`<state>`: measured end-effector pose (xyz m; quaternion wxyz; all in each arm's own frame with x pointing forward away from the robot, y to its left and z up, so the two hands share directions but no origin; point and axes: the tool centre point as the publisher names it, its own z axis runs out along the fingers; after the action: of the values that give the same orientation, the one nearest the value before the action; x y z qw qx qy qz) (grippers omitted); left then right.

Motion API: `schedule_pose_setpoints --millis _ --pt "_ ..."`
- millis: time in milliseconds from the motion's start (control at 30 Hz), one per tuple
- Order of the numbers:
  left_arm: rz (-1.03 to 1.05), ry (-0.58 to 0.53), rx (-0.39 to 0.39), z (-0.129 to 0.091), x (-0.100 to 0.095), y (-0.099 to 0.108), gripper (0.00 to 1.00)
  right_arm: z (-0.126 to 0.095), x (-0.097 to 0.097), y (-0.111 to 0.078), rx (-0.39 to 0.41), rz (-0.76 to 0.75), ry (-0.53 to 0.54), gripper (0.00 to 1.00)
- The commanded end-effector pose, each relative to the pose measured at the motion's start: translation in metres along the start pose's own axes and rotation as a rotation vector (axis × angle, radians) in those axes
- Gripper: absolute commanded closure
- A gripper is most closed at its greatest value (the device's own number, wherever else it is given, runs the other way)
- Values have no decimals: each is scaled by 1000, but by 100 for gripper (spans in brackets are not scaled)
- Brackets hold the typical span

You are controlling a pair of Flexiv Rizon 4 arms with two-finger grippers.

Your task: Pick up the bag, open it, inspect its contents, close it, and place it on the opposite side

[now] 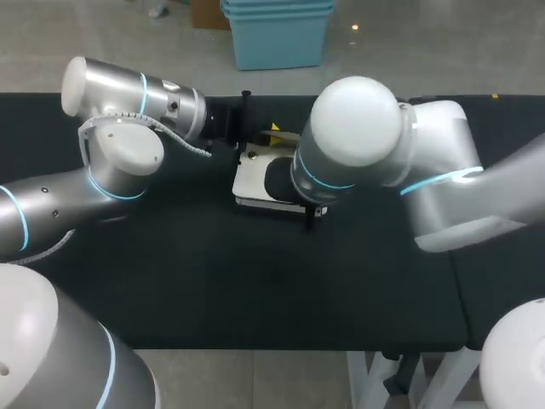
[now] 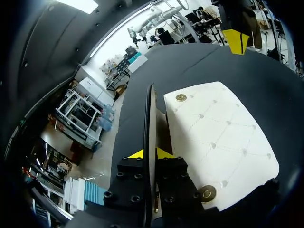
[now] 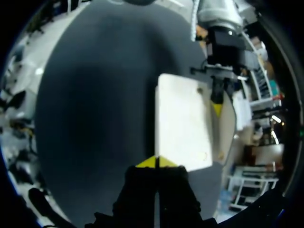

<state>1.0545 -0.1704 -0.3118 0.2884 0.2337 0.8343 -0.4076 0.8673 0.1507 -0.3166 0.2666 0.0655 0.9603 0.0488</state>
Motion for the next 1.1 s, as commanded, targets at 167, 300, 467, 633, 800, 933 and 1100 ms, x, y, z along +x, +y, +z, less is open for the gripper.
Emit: schedule_pose_setpoints --millis 167,300,467,633,800,933,1100 --pt "76 -82 -4 5 19 -1 100 11 26 9 1 19 -95 100" --pt "81 -87 -8 3 21 -4 100 14 31 9 4 32 -101 100" --pt "66 -89 -11 -3 22 -6 100 19 36 7 31 48 -121 79" --pt "53 -62 -20 -5 25 -8 100 27 34 2 23 59 -155 53" --pt "50 -30 -36 -3 27 -7 100 38 27 -2 -2 57 -210 51" --pt "53 -10 -43 -2 27 -6 100 47 23 -5 -8 57 -240 51" --pt "57 8 -43 -1 28 -5 100 51 16 -9 2 61 -274 53"
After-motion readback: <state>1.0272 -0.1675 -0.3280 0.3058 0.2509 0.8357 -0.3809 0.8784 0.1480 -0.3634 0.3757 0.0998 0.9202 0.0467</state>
